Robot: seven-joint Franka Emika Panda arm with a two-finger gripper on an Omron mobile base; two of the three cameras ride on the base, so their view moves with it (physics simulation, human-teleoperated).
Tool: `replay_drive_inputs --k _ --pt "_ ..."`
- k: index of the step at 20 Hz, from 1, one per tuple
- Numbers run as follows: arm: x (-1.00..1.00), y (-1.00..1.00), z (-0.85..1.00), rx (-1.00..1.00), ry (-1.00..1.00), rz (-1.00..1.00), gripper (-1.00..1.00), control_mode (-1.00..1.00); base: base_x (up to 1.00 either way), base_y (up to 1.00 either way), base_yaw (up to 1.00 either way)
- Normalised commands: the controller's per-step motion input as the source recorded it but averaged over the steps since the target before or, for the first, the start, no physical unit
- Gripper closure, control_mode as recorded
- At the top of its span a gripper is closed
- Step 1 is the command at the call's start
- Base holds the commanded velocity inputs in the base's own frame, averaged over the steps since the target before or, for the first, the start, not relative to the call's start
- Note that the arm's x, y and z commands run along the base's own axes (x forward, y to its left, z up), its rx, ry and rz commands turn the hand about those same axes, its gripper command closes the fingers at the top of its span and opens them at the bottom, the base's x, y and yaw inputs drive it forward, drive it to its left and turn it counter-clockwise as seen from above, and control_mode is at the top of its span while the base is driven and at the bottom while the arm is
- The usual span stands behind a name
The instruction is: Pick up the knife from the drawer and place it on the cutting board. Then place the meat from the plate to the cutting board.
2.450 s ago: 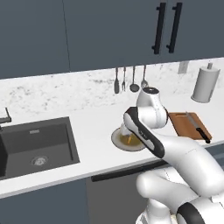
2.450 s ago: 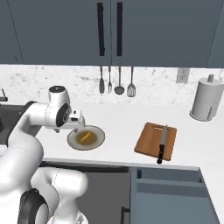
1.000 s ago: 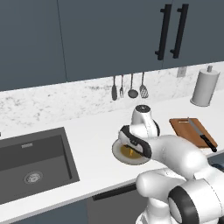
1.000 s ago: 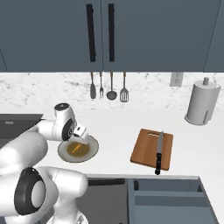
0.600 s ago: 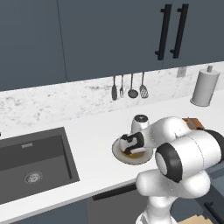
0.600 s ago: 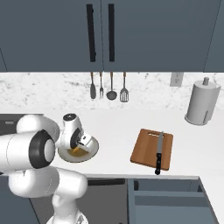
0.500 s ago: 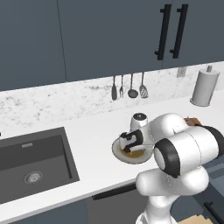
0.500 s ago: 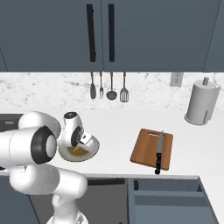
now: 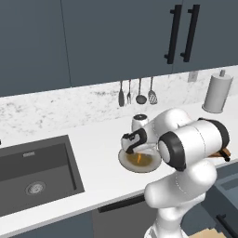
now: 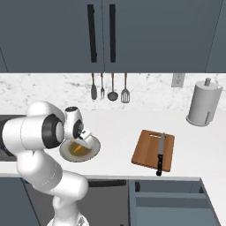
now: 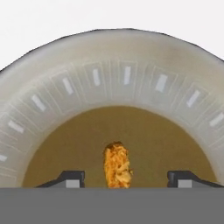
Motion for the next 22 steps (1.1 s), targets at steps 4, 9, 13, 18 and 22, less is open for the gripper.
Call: replay_drive_inputs --k 4,9,13,18,22 --pt "0.00 0.13 -0.33 0.00 0.03 -0.04 1.00 -1.00 0.00 0.00 0.00" --pt "0.00 -0.05 -0.14 0.00 0.01 -0.06 1.00 -1.00 0.00 0.00 0.00" --pt "0.00 -0.72 0.00 0.00 0.11 -0.09 1.00 -1.00 0.00 0.00 0.00" --pt "0.00 -0.81 0.18 0.00 0.01 0.00 1.00 -1.00 0.00 0.00 0.00" --pt "-0.02 -0.86 0.56 0.01 0.00 0.02 1.00 -1.00 0.00 0.00 0.00"
